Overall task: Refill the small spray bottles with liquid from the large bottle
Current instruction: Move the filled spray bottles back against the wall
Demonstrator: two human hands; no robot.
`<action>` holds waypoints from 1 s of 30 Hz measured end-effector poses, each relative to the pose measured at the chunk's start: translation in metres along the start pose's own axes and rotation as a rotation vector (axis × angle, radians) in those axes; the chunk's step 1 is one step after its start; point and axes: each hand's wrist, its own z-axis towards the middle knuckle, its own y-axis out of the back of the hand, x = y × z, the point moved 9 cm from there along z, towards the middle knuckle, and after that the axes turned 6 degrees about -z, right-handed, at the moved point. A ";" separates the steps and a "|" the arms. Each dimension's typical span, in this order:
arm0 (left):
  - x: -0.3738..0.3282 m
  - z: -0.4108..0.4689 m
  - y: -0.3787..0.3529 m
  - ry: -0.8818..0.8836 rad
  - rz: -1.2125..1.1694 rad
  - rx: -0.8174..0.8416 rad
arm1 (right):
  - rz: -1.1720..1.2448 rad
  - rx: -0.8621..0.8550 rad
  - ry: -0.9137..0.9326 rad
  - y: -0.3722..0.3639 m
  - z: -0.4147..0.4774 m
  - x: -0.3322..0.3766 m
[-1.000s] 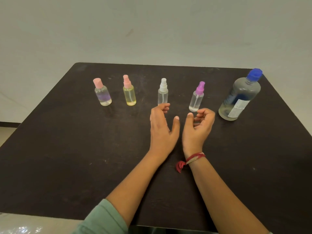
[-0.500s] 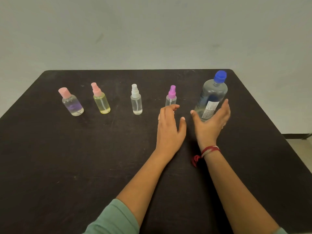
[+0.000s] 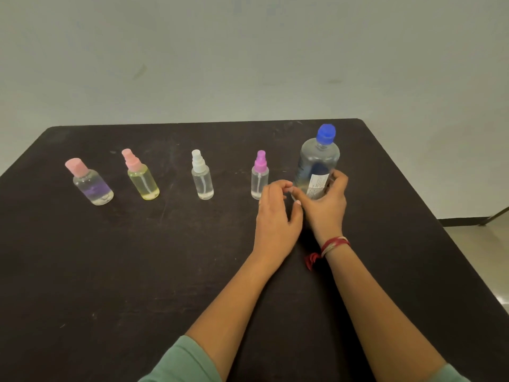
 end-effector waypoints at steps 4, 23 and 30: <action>-0.006 0.010 -0.016 0.036 -0.073 -0.074 | -0.012 0.000 0.031 0.004 0.005 -0.002; 0.002 0.036 -0.049 0.018 -0.058 -0.069 | -0.049 -0.040 -0.020 -0.015 0.114 -0.023; 0.013 0.040 -0.057 0.094 -0.080 -0.022 | -0.026 -0.014 -0.058 -0.031 0.172 -0.031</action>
